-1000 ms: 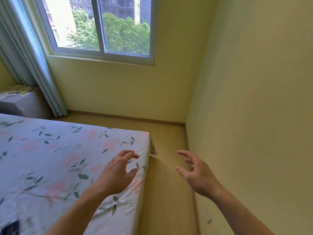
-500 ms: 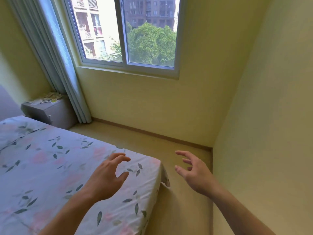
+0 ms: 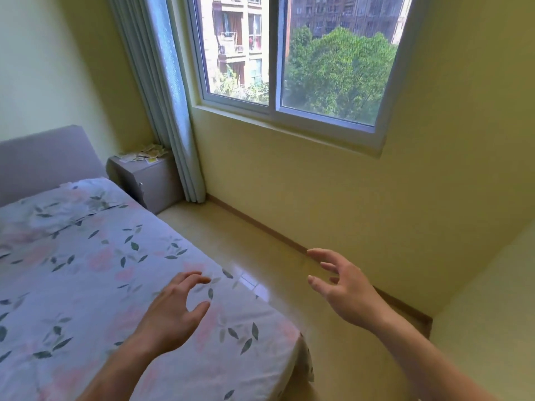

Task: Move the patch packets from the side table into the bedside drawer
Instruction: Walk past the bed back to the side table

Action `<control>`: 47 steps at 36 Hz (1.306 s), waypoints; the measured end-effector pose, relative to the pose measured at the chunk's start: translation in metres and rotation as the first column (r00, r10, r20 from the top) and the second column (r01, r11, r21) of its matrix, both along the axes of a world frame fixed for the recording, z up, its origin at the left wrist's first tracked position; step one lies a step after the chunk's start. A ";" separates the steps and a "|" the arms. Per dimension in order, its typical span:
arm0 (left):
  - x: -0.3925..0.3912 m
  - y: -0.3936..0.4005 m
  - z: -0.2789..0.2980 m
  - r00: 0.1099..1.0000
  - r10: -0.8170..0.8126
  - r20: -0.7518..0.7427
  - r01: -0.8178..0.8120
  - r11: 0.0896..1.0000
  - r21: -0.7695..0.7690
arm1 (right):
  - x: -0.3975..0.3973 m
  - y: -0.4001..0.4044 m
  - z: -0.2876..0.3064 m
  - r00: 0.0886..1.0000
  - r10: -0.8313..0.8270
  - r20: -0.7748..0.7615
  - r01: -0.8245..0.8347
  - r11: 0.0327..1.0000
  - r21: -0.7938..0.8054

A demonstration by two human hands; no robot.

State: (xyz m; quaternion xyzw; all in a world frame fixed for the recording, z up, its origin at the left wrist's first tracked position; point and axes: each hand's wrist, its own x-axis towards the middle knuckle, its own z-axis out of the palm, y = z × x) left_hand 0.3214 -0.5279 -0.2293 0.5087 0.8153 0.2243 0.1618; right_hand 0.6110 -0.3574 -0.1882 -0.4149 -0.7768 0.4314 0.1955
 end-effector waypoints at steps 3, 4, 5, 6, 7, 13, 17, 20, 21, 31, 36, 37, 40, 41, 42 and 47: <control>-0.005 0.063 0.002 1.000 -0.014 0.003 0.014 1.000 0.025 | -0.001 0.052 0.002 1.000 0.013 0.004 -0.013 1.000 0.001; -0.006 0.093 0.004 1.000 -0.027 -0.003 0.027 0.999 0.035 | -0.001 0.075 0.003 1.000 0.004 -0.010 -0.004 1.000 0.007; -0.006 0.116 0.006 0.999 -0.042 -0.008 0.042 0.998 0.043 | -0.001 0.092 0.005 1.000 -0.012 -0.024 0.012 1.000 0.015; -0.004 0.138 0.010 0.998 -0.058 -0.014 0.059 0.997 0.049 | -0.001 0.108 0.006 0.999 -0.028 -0.035 0.028 0.999 0.016; 0.000 0.163 0.014 0.997 -0.073 -0.004 0.073 0.996 0.050 | 0.002 0.127 0.005 0.998 -0.046 -0.041 0.046 0.999 0.001; 0.020 0.305 0.025 0.987 -0.157 0.043 0.151 0.982 0.111 | 0.000 0.245 -0.007 0.997 -0.064 -0.042 0.063 0.997 -0.040; 0.015 0.384 0.012 0.992 -0.127 0.025 0.124 0.987 0.102 | -0.014 0.327 -0.021 0.999 -0.010 -0.030 0.008 0.998 -0.059; 0.007 0.430 -0.001 0.998 -0.064 0.027 0.061 0.994 0.085 | -0.025 0.388 -0.027 0.999 0.037 -0.018 -0.038 0.997 -0.069; 0.004 0.442 -0.004 0.999 -0.034 0.029 0.031 0.997 0.072 | -0.029 0.408 -0.027 0.998 0.059 -0.010 -0.060 0.996 -0.067; -0.046 0.488 0.005 0.948 0.319 -0.014 -0.319 0.947 -0.042 | -0.143 0.559 -0.022 0.939 0.343 -0.006 -0.342 0.936 -0.083; -0.094 0.478 0.007 0.861 0.508 0.003 -0.508 0.861 -0.023 | -0.249 0.580 -0.031 0.855 0.516 -0.048 -0.518 0.849 -0.102; -0.104 0.477 0.007 0.842 0.540 0.007 -0.539 0.842 -0.023 | -0.270 0.583 -0.031 0.833 0.552 -0.045 -0.554 0.828 -0.091; -0.140 0.476 0.004 0.783 0.621 0.036 -0.621 0.784 -0.027 | -0.332 0.594 -0.029 0.766 0.642 -0.041 -0.643 0.764 -0.057; -0.155 0.477 0.001 0.765 0.643 0.038 -0.642 0.766 -0.026 | -0.352 0.599 -0.028 0.749 0.661 -0.041 -0.663 0.747 -0.051; -0.171 0.479 -0.002 0.750 0.661 0.036 -0.660 0.750 -0.026 | -0.372 0.605 -0.028 0.736 0.676 -0.041 -0.677 0.735 -0.045; -0.263 0.504 -0.010 0.708 0.703 0.062 -0.703 0.710 -0.031 | -0.472 0.645 -0.029 0.728 0.686 -0.014 -0.686 0.727 -0.028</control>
